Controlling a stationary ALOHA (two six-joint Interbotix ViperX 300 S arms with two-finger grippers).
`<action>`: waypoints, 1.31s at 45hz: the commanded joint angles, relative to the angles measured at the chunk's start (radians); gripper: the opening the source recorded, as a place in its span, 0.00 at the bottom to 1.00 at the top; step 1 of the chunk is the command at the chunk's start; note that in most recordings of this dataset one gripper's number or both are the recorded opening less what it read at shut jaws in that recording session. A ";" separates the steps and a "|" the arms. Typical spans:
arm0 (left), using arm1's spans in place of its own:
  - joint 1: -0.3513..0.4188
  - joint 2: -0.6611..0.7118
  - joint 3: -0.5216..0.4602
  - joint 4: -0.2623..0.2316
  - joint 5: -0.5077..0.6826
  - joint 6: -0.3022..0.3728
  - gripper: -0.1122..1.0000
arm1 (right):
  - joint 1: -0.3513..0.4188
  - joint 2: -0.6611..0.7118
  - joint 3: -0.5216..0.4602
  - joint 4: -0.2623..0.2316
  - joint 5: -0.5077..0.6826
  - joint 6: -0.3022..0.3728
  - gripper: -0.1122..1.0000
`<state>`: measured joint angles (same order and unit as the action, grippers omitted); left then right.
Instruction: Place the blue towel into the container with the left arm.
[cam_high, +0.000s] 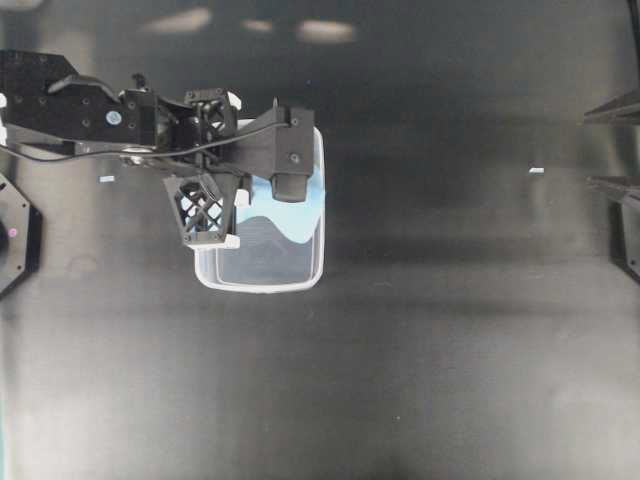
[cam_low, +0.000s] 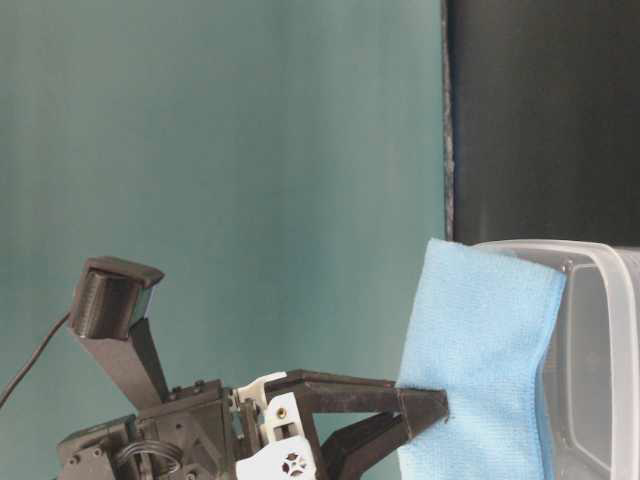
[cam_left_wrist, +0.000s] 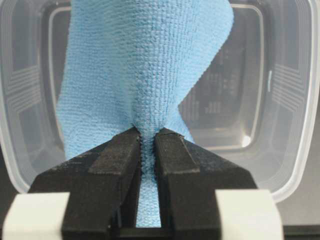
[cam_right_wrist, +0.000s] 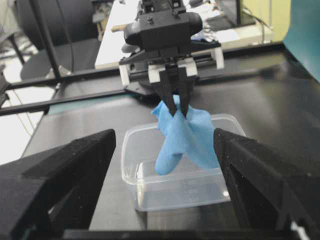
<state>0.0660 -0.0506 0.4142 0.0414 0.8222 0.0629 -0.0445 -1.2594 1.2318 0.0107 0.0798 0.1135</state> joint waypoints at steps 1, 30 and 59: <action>0.008 0.000 -0.005 0.003 -0.015 -0.005 0.15 | -0.003 0.014 -0.011 0.003 -0.005 0.002 0.79; -0.032 -0.132 -0.011 0.003 -0.044 -0.011 0.86 | -0.018 0.014 -0.009 0.003 -0.005 0.003 0.79; -0.026 -0.699 0.287 0.003 -0.397 -0.011 0.86 | -0.020 0.014 -0.005 0.003 -0.005 0.002 0.79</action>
<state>0.0383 -0.6888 0.6719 0.0414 0.4786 0.0552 -0.0614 -1.2594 1.2333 0.0092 0.0813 0.1150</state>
